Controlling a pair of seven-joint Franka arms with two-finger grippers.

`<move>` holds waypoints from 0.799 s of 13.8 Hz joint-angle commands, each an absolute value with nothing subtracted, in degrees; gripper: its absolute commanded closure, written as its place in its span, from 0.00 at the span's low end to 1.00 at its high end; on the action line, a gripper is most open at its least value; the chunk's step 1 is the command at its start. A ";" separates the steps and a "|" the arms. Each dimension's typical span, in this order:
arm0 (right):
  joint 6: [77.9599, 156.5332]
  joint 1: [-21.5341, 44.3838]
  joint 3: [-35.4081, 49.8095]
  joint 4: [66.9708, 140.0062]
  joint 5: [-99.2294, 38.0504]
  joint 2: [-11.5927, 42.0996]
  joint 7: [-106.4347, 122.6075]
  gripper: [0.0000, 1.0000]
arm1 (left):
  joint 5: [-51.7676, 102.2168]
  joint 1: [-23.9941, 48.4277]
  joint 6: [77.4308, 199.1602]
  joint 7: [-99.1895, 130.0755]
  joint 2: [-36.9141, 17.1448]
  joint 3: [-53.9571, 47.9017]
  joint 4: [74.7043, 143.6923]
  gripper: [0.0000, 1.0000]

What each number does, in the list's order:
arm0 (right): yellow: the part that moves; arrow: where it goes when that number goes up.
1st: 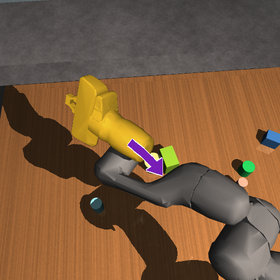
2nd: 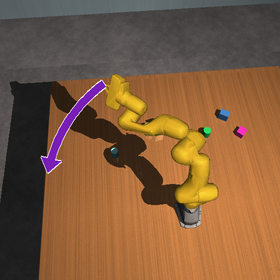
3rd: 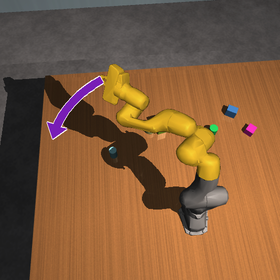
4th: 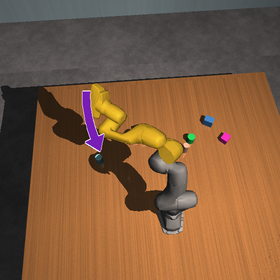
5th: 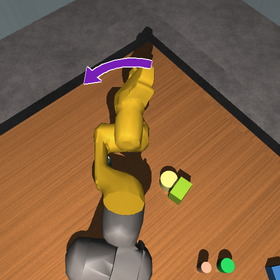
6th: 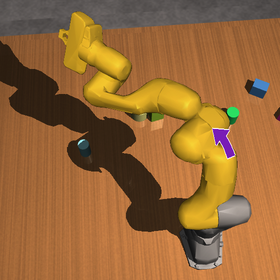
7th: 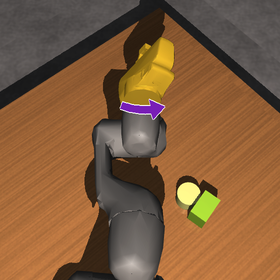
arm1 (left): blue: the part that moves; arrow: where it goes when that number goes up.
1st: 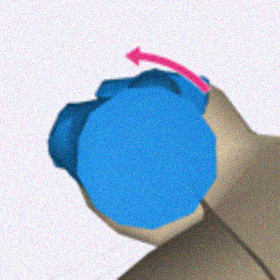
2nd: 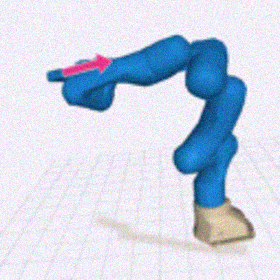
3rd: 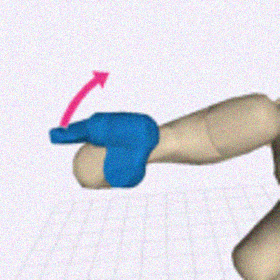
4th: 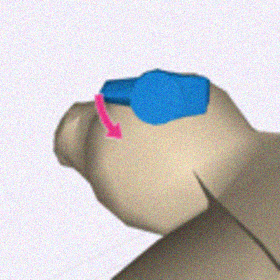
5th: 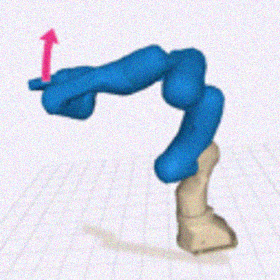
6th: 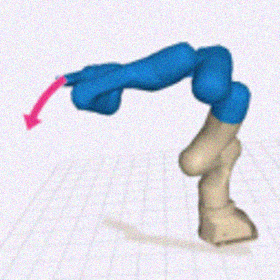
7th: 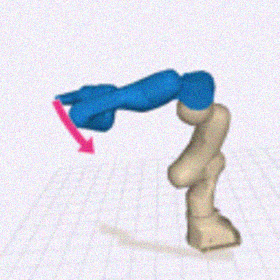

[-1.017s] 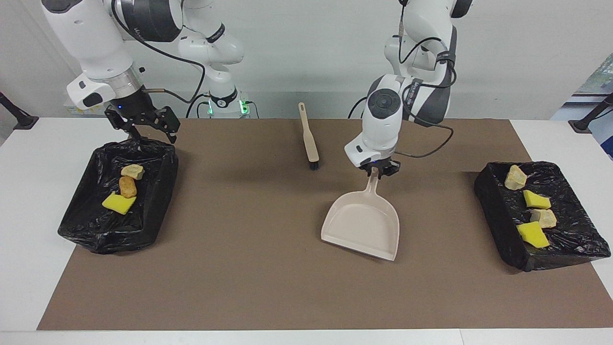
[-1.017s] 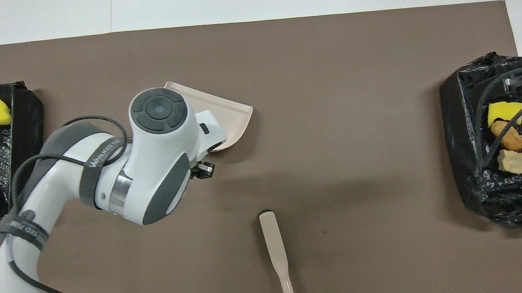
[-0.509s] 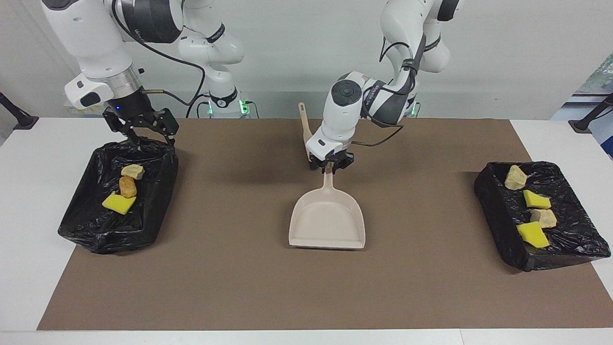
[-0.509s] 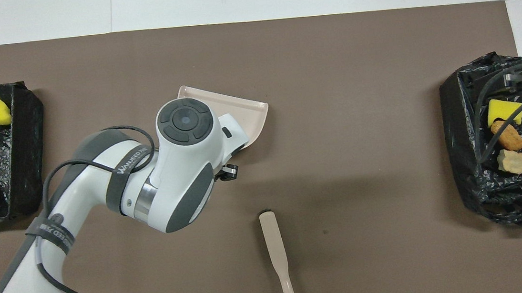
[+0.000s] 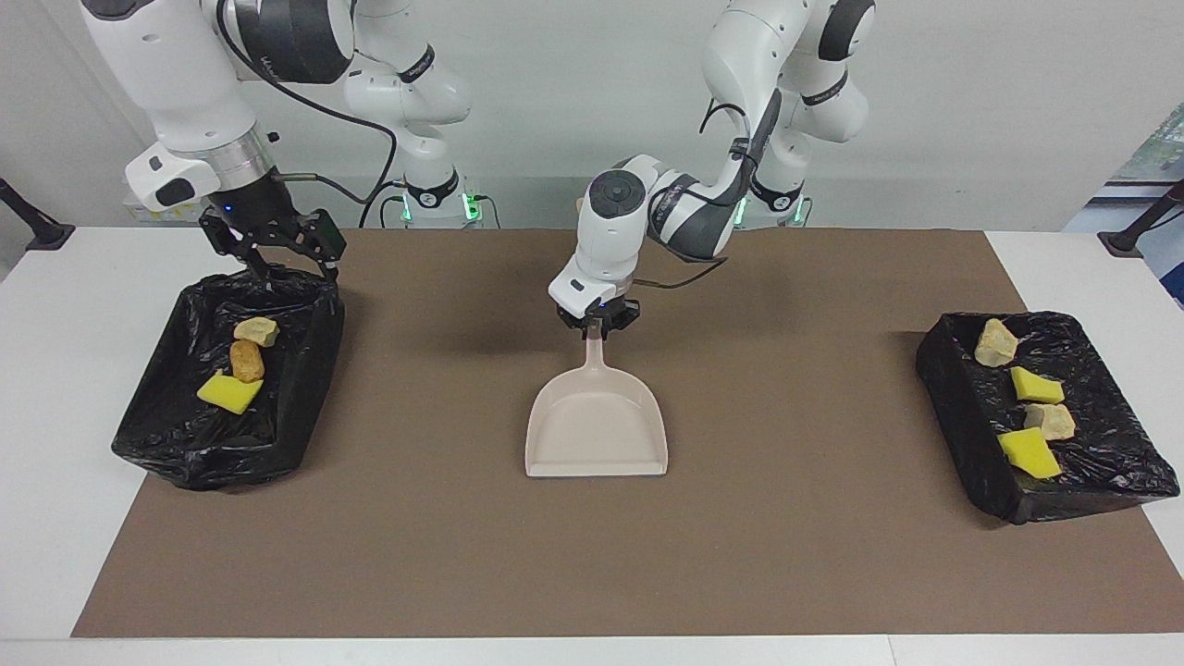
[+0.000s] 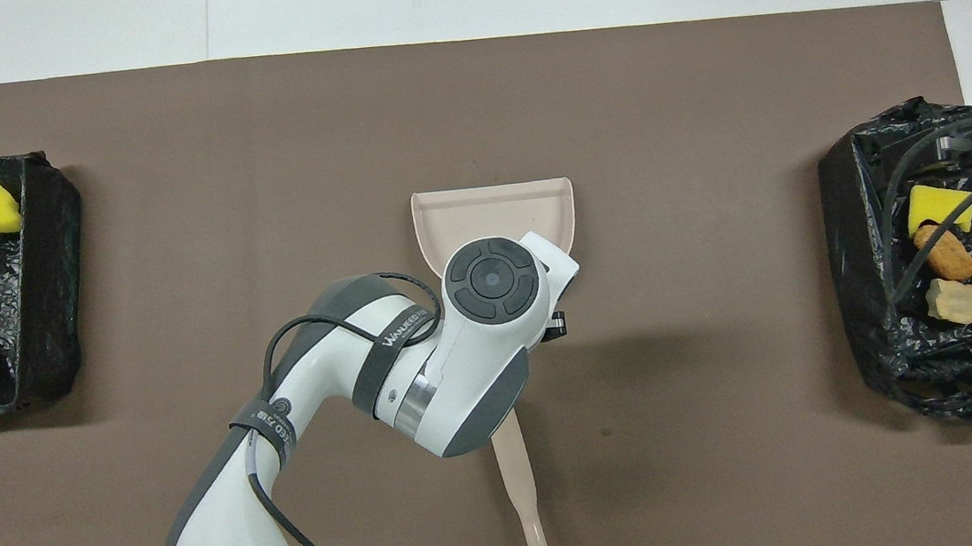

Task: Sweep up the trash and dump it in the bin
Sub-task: 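Carry the dustpan back and set it on the mat with the left gripper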

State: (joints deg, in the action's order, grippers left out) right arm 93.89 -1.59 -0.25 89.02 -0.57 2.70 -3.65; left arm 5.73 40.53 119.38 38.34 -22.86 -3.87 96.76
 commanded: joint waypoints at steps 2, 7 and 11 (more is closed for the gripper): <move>94.83 -1.41 -0.18 90.35 -0.18 1.85 -4.48 0.00 | 5.98 40.96 119.35 38.41 -23.03 -2.72 95.36 0.26; 94.83 -1.41 -0.26 90.35 -0.18 1.85 -4.48 0.00 | 5.71 38.77 114.89 34.65 -13.12 -1.06 102.37 0.00; 94.83 -1.41 -0.18 90.35 -0.18 1.85 -4.48 0.00 | 3.61 30.17 111.45 25.34 -3.19 -1.05 109.23 0.00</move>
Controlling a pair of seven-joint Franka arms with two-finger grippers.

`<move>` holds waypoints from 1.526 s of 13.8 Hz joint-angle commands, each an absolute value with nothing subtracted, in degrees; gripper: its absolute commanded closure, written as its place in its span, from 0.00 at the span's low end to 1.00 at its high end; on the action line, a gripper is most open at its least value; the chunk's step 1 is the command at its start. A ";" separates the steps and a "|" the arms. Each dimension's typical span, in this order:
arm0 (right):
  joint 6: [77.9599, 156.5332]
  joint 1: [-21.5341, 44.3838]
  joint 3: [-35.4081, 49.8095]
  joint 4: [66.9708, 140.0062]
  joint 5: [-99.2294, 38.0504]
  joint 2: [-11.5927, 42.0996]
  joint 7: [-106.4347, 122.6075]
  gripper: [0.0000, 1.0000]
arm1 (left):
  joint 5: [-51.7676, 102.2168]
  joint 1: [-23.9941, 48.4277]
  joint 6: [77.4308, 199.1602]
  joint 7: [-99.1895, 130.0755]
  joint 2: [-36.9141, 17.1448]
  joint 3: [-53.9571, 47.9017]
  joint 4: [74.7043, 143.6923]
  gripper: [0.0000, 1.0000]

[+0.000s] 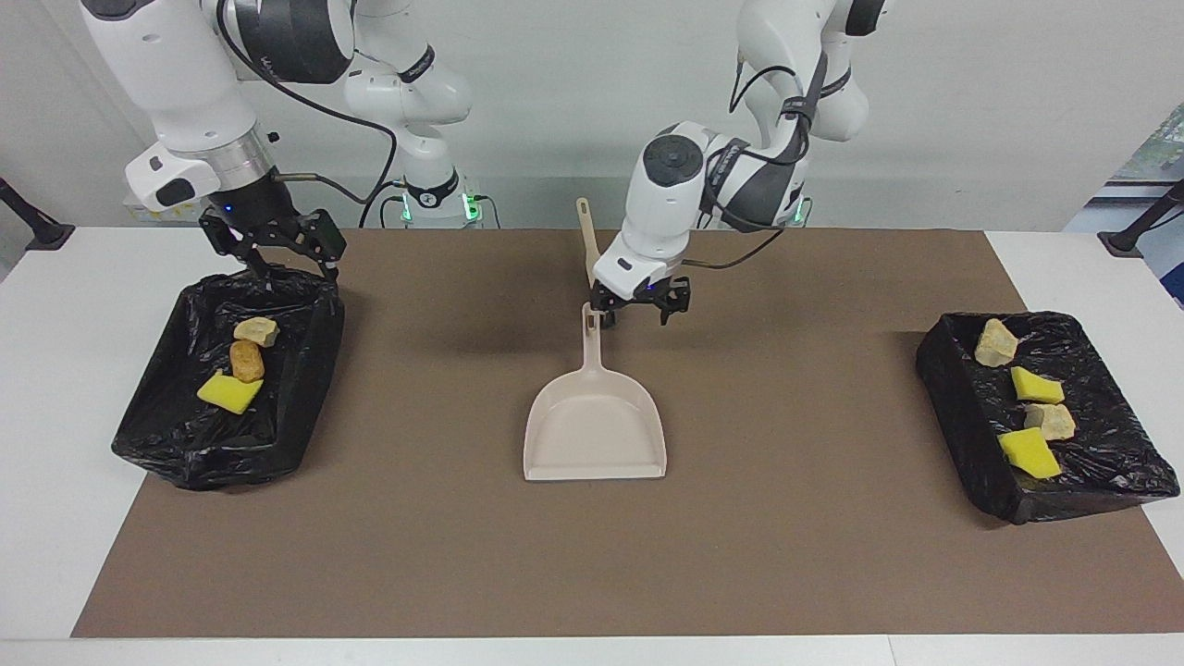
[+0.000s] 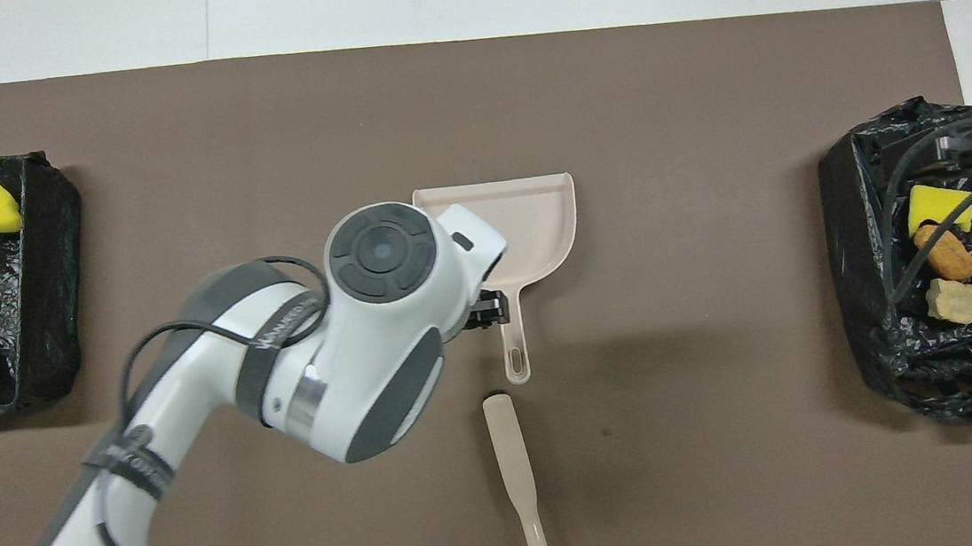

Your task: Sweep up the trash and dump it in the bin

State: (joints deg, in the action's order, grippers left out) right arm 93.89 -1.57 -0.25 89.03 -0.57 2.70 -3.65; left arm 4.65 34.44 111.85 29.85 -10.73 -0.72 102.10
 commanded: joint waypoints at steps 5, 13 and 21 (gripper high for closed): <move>94.83 -1.41 -0.26 90.35 -0.18 1.85 -4.48 0.00 | 2.03 15.14 101.26 2.50 7.28 -1.05 111.10 0.00; 94.83 -1.41 -0.26 90.35 -0.18 1.85 -4.48 0.00 | 2.72 8.27 82.91 -1.05 3.36 -0.53 88.54 0.00; 94.83 -1.41 -0.26 90.35 -0.18 1.85 -4.48 0.00 | 0.45 6.50 78.58 -5.35 0.70 -1.05 81.82 0.00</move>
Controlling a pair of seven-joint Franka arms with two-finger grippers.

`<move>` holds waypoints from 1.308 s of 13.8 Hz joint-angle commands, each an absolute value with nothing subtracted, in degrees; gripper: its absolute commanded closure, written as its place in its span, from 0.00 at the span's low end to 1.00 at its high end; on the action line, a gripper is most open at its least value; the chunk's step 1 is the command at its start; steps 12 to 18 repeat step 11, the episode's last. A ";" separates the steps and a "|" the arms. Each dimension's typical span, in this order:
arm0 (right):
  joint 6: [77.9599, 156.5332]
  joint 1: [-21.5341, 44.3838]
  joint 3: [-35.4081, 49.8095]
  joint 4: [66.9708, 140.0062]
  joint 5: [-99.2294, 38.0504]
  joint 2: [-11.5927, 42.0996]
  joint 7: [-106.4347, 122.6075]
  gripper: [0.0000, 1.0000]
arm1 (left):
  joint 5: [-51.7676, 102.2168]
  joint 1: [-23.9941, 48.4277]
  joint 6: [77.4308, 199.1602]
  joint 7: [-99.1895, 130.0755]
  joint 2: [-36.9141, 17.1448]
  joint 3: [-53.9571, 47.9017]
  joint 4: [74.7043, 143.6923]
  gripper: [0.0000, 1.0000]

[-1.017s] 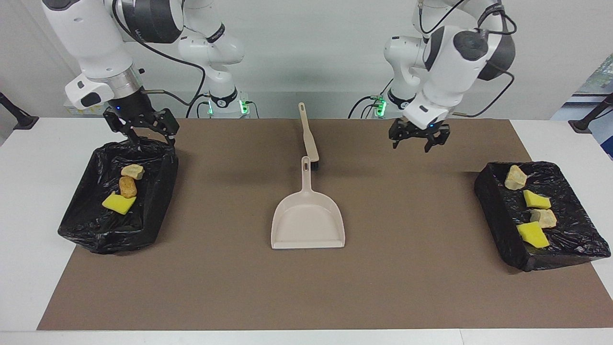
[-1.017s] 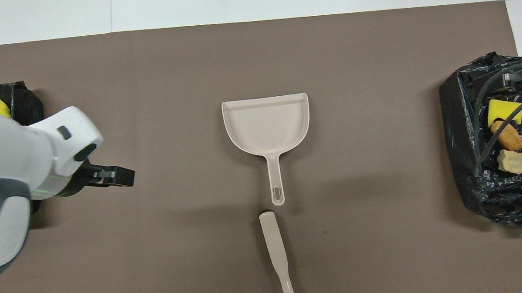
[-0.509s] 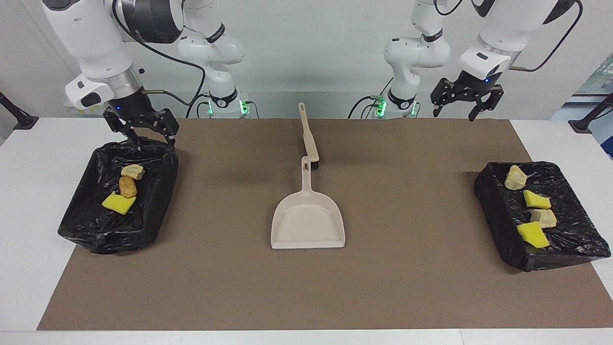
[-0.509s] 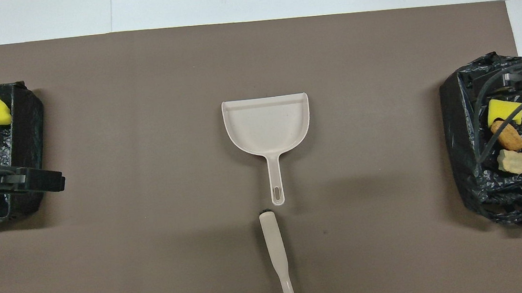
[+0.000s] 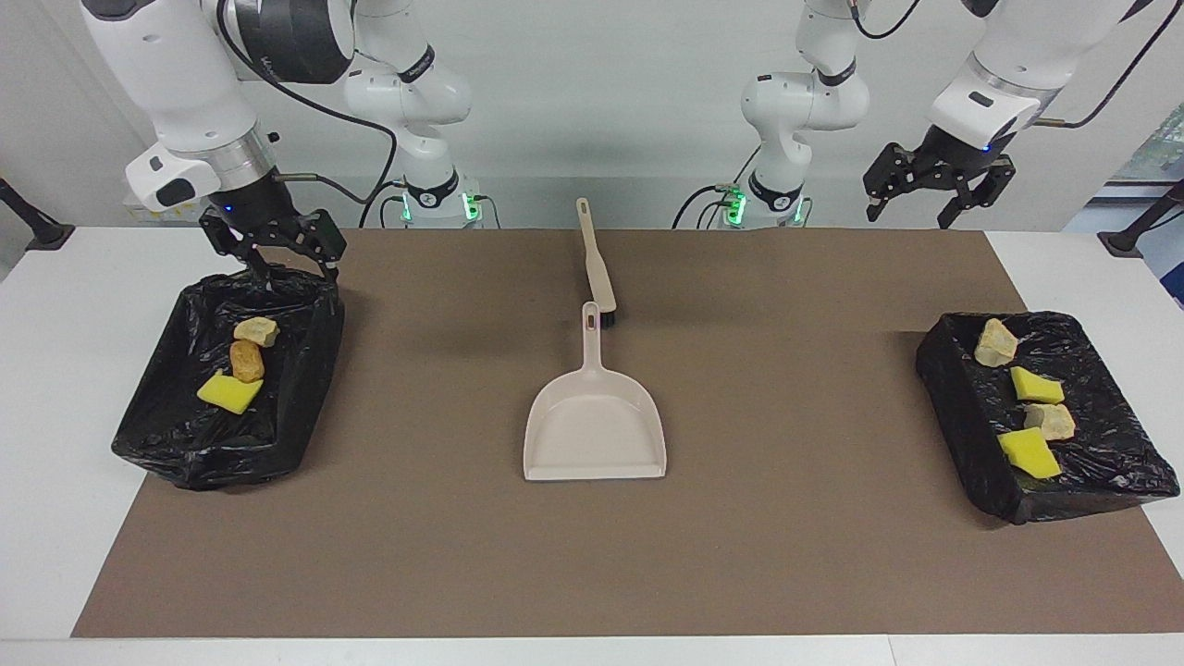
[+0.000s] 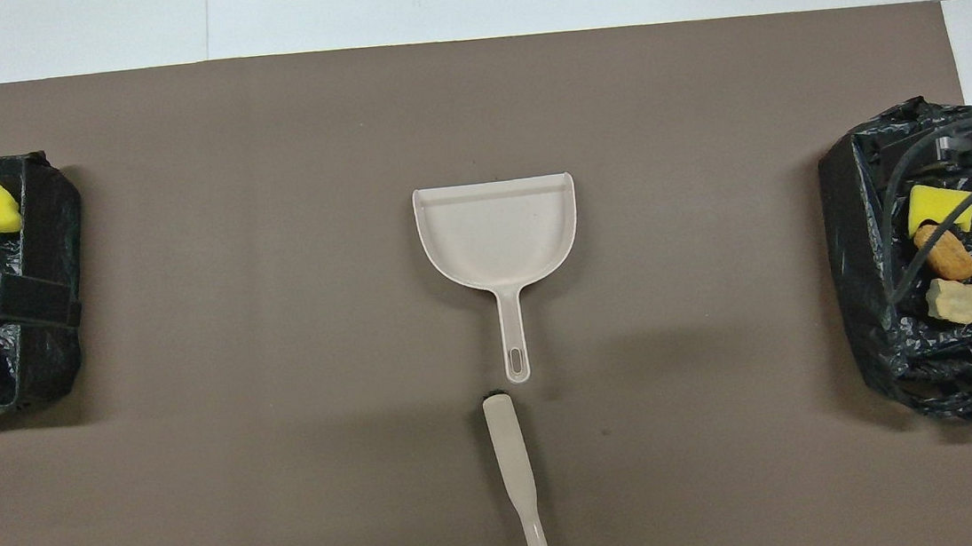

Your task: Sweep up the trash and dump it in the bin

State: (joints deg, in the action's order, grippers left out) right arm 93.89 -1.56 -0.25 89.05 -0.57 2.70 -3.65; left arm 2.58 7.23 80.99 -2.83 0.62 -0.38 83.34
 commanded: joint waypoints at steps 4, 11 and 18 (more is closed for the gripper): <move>94.83 -1.41 -0.26 90.35 -0.18 1.85 -4.48 0.00 | -0.70 6.59 77.96 -5.10 3.24 -1.14 85.51 0.00; 94.83 -1.41 -0.26 90.35 -0.18 1.85 -4.48 0.00 | -0.97 6.50 78.05 -4.83 3.25 -1.05 85.60 0.00; 94.83 -1.41 -0.26 90.35 -0.18 1.85 -4.48 0.00 | -0.97 6.50 78.05 -4.83 3.25 -1.05 85.60 0.00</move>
